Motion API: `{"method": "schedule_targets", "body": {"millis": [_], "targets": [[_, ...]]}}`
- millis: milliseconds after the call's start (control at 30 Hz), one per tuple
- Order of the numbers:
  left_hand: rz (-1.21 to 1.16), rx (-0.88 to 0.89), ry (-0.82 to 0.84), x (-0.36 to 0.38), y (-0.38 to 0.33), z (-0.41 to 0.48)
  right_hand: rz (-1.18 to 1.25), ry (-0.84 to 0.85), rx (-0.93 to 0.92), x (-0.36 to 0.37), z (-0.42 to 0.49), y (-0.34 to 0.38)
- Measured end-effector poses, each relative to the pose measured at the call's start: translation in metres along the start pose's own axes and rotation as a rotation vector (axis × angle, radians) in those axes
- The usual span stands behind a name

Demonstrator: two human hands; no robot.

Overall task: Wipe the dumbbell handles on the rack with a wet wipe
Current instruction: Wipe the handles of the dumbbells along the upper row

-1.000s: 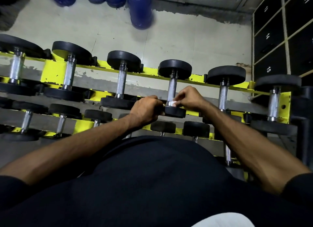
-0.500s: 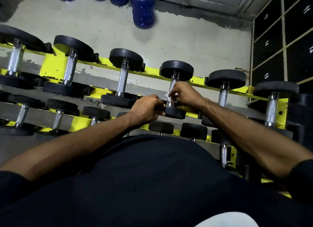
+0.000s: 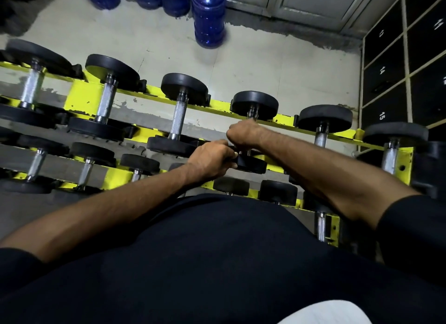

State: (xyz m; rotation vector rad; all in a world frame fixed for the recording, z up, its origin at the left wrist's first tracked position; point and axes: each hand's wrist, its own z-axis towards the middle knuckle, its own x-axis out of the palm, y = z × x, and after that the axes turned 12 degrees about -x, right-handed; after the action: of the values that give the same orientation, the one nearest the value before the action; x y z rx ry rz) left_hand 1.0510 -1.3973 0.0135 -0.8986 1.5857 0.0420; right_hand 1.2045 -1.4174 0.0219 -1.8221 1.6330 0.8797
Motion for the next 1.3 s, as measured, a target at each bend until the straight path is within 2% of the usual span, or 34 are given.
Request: {"method": "schedule_targets", "body": {"millis": [100, 167, 233, 300, 400, 433, 567, 667, 733, 833, 1000, 1100, 1233, 1300], "targets": [[-0.009, 0.012, -0.005, 0.0, 0.0, 0.0, 0.135, 0.193, -0.099, 0.0, 0.005, 0.0], [-0.007, 0.019, -0.006, 0.0, 0.001, 0.0, 0.173, 0.167, -0.124, -0.006, -0.003, -0.003], [0.0, 0.016, -0.006, 0.001, 0.001, 0.001, 0.189, 0.021, -0.047, -0.001, -0.014, -0.011], [-0.005, -0.002, -0.006, 0.001, 0.001, 0.001, 0.314, -0.263, 0.035, 0.018, -0.023, -0.02], [-0.027, -0.013, -0.009, 0.0, 0.002, 0.0, 0.594, -0.666, 0.254, 0.058, -0.032, -0.023], [-0.031, -0.005, -0.008, 0.0, 0.002, 0.0, 0.678, -0.73, 0.331, 0.069, -0.034, -0.019], [-0.014, 0.007, 0.004, -0.002, 0.001, 0.001, 0.959, -0.792, 0.573, 0.086, -0.033, -0.008], [-0.017, 0.01, 0.002, -0.001, 0.001, 0.001, 1.399, -0.939, 0.732, 0.079, -0.033, -0.011], [-0.017, 0.012, 0.005, -0.002, 0.001, 0.001, 1.539, -1.014, 0.795, 0.076, -0.031, -0.012], [-0.025, 0.007, 0.01, -0.002, 0.002, 0.001, 1.529, -0.943, 0.763, 0.08, -0.029, -0.012], [-0.028, -0.004, 0.011, -0.002, 0.002, 0.003, 1.454, -0.591, 0.567, 0.091, -0.047, -0.014], [-0.026, 0.0, 0.009, -0.001, 0.001, 0.002, 1.514, -0.667, 0.634, 0.089, -0.042, -0.021], [-0.021, 0.009, 0.0, 0.001, 0.003, 0.003, 1.86, -0.95, 0.78, 0.079, -0.025, -0.032], [-0.022, 0.009, -0.005, 0.001, 0.004, 0.003, 1.84, -0.851, 0.76, 0.082, -0.023, -0.033]]}}
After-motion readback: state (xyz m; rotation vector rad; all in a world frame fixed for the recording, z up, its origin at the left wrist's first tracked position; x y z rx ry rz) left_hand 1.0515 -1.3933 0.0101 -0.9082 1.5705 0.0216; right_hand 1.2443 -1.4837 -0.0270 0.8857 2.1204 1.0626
